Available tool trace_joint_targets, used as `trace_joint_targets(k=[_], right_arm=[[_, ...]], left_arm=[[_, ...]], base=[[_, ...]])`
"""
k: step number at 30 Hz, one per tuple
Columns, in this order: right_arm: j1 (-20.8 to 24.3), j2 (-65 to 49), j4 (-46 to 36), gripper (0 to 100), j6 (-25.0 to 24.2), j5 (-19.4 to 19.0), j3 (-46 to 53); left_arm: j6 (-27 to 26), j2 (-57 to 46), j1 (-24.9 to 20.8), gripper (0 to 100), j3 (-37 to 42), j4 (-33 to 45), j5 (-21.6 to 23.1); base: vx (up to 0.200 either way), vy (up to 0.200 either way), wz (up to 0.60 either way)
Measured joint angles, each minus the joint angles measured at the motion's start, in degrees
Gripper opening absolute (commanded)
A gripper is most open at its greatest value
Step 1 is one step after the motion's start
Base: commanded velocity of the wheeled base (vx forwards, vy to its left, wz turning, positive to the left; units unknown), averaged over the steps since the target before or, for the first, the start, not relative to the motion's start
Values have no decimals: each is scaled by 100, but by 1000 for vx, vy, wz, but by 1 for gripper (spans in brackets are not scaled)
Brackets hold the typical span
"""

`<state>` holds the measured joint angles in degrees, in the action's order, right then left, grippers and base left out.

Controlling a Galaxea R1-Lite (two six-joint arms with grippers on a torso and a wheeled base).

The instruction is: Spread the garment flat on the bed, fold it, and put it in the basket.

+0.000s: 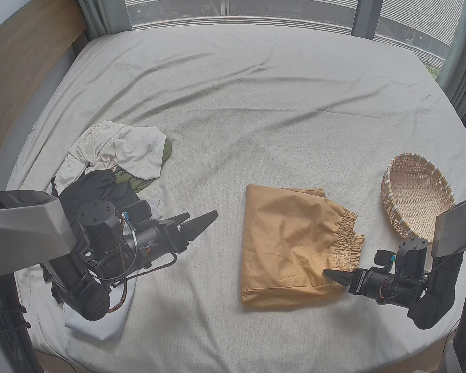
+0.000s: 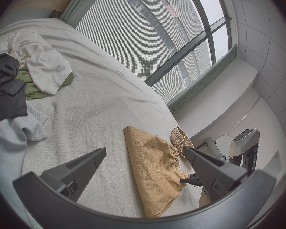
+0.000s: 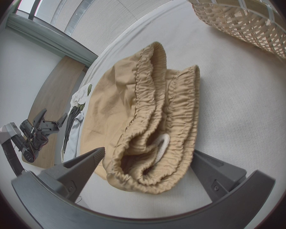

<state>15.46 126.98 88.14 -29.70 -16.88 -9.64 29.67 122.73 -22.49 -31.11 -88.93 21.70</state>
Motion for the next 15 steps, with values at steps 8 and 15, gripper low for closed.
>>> trace_joint_targets(k=[8, 15], right_arm=[[174, 135, 13, 100, -13, -104, -72], [286, 227, 5, 100, -27, -165, -243]], left_arm=[[0, -2, 0, 100, -2, 2, 0], [0, -2, 0, 100, -2, 0, -2]], base=[[0, 0, 0], [0, 0, 0]])
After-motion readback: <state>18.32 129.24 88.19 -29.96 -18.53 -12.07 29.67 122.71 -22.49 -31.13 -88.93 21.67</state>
